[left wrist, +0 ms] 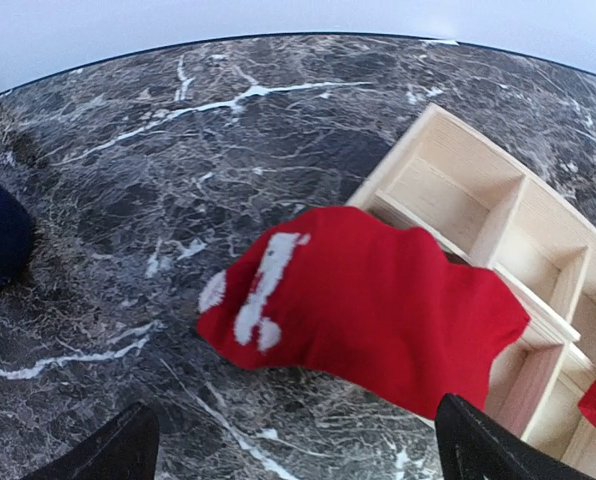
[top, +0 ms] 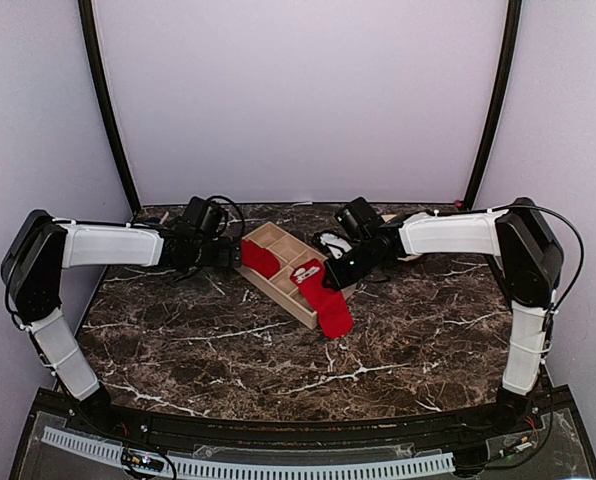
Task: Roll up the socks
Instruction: Pick up the sock from the storage box.
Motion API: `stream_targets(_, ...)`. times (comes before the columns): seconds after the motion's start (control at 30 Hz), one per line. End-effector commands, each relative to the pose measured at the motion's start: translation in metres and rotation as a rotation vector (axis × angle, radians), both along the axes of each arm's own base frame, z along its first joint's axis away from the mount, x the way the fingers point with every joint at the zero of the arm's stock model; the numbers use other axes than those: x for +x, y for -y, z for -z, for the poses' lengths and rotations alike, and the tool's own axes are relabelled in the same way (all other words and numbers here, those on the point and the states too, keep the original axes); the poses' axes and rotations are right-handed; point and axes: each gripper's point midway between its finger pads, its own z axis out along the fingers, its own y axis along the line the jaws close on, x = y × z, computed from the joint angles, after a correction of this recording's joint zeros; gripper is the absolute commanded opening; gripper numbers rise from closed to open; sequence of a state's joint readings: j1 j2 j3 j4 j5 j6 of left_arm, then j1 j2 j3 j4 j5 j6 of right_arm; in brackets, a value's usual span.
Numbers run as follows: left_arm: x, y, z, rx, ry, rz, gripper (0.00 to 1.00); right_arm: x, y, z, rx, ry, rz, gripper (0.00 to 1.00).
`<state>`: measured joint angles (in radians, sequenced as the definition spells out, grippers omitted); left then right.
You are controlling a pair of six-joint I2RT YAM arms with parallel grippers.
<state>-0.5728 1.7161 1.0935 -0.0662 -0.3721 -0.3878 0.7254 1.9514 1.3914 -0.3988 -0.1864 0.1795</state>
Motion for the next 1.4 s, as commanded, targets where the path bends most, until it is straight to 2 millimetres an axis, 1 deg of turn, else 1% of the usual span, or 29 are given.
stream_targets(0.0,0.011,-0.016,-0.022,-0.117,0.009,-0.068,0.99,0.012,-0.001,-0.031,0.042,0.073,0.019,0.00)
stream_targets(0.17,0.017,-0.022,-0.008,-0.283,-0.049,-0.096,0.99,0.013,0.000,-0.038,0.052,0.090,0.024,0.00)
stream_targets(0.4,0.022,-0.014,0.000,-0.540,-0.126,-0.095,0.99,0.013,0.001,-0.041,0.052,0.099,0.024,0.00)
stream_targets(0.5,0.019,-0.011,0.006,-0.628,-0.176,-0.097,0.99,0.013,0.002,-0.042,0.049,0.105,0.026,0.00)
stream_targets(0.7,0.003,-0.002,0.020,-0.768,-0.256,-0.106,0.99,0.013,0.001,-0.044,0.053,0.111,0.022,0.00)
stream_targets(0.8,0.000,0.001,0.026,-0.824,-0.277,-0.123,0.99,0.014,0.000,-0.046,0.059,0.112,0.020,0.00)
stream_targets(1.0,0.007,0.002,0.031,-0.909,-0.283,-0.179,0.99,0.012,-0.002,-0.050,0.068,0.113,0.015,0.00)
stream_targets(1.27,0.020,-0.012,0.042,-0.974,-0.234,-0.309,0.99,0.011,-0.003,-0.051,0.070,0.112,0.009,0.00)
stream_targets(1.37,0.026,-0.013,0.049,-0.987,-0.226,-0.336,0.95,0.011,-0.004,-0.051,0.070,0.111,0.009,0.00)
